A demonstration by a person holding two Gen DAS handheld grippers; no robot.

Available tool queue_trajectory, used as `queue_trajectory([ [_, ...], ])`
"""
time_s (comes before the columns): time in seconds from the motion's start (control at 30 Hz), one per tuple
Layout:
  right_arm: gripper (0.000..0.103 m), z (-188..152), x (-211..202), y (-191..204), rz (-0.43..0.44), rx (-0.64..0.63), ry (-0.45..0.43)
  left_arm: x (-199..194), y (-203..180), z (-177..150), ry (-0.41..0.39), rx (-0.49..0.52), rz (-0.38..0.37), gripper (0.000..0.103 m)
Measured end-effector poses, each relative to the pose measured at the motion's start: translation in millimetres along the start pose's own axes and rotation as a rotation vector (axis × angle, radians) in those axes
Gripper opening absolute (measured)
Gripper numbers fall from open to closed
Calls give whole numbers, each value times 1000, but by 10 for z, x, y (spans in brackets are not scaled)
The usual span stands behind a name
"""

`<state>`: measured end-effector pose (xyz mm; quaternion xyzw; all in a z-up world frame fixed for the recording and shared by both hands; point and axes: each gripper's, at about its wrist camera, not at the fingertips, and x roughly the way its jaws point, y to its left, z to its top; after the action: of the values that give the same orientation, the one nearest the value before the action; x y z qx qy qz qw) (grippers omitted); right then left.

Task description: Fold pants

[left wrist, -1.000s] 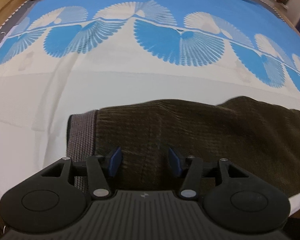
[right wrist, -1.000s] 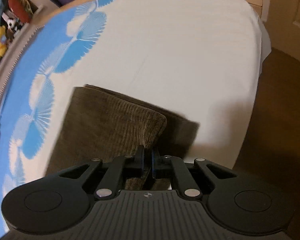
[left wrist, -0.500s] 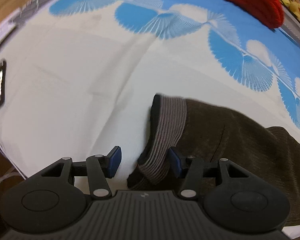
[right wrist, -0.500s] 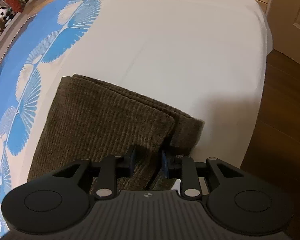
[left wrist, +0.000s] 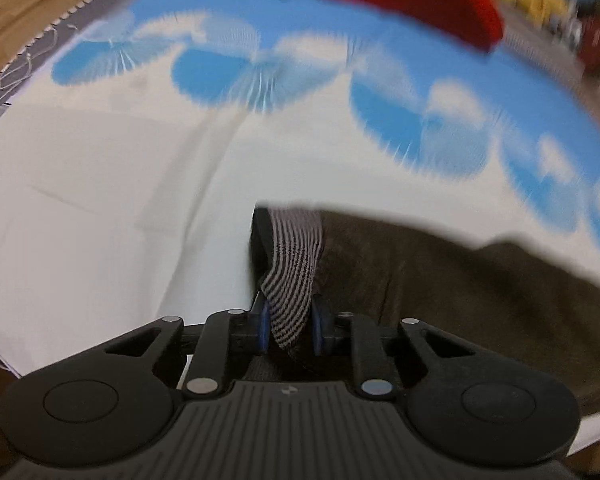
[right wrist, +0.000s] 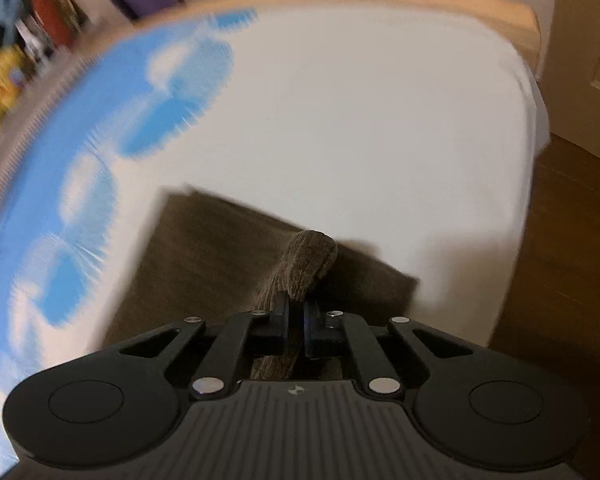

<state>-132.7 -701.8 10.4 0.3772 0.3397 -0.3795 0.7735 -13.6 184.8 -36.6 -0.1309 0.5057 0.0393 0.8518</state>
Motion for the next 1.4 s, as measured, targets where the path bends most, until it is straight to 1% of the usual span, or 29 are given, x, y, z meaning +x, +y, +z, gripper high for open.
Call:
queue_trajectory([
  [0.03,5,21,-139,25,45,5,-41,-46,43,-11,1,-15,-6,22],
  [0.07,5,30,-237,44,68,-2,-71,-29,70,-34,26,-15,11,22],
  [0.1,5,34,-306,45,73,-5,-92,40,91,-63,73,-5,42,22],
  [0.13,5,23,-299,22,45,-3,-82,110,94,-82,113,12,59,23],
  [0.2,5,-17,-125,-60,-49,4,2,240,35,-119,176,103,100,26],
  [0.23,6,-48,12,-130,-99,19,65,298,-27,-154,200,150,126,33],
  [0.27,6,-65,100,-182,-118,34,102,328,-72,-179,211,184,142,35],
  [0.3,6,-72,176,-218,-119,45,130,326,-91,-182,201,206,156,37],
  [0.33,7,-68,204,-230,-117,48,136,284,-108,-172,175,208,166,43],
  [0.4,12,-43,193,-225,-125,43,126,118,-147,-118,65,205,187,51],
  [0.43,12,-31,164,-230,-125,46,113,36,-171,-91,8,201,174,52],
  [0.47,12,-40,136,-227,-121,48,106,-14,-199,-71,-25,194,142,52],
  [0.5,13,-45,112,-224,-120,47,97,-32,-248,-77,-34,189,97,52],
  [0.57,13,-51,83,-226,-124,36,81,2,-353,-73,-19,209,26,51],
  [0.63,13,-46,126,-243,-116,28,91,105,-485,-89,17,248,-2,51],
  [0.7,13,-41,184,-273,-124,26,111,358,-572,-126,119,291,26,51],
  [0.77,13,-52,242,-300,-132,28,130,627,-598,-163,219,333,117,49],
  [0.8,11,-56,254,-300,-134,26,132,713,-614,-189,245,367,160,43],
  [0.83,10,-56,250,-300,-134,23,129,757,-648,-188,243,388,179,43],
  [0.9,7,-56,221,-283,-129,14,122,713,-740,-137,188,382,181,43],
  [0.97,7,-46,182,-311,-142,25,111,557,-873,-77,79,367,119,43],
  [1.0,7,-40,173,-342,-142,43,111,517,-964,-60,44,358,68,43],
  [1.03,7,-35,172,-367,-142,56,115,512,-1060,-44,34,354,25,43],
  [1.1,7,-41,182,-383,-142,54,127,540,-1301,-21,21,361,-37,41],
  [1.17,7,-42,202,-352,-135,32,133,586,-1559,-4,11,377,-110,33],
  [1.2,8,-40,213,-325,-128,16,136,628,-1690,-26,12,384,-135,30],
  [1.23,9,-31,218,-310,-125,7,137,638,-1822,-50,10,391,-158,29],
  [1.33,13,16,183,-401,-71,65,128,811,-2195,-66,43,416,-204,25],
  [1.4,22,53,148,-468,-67,83,105,967,-2375,-76,63,423,-227,25],
])
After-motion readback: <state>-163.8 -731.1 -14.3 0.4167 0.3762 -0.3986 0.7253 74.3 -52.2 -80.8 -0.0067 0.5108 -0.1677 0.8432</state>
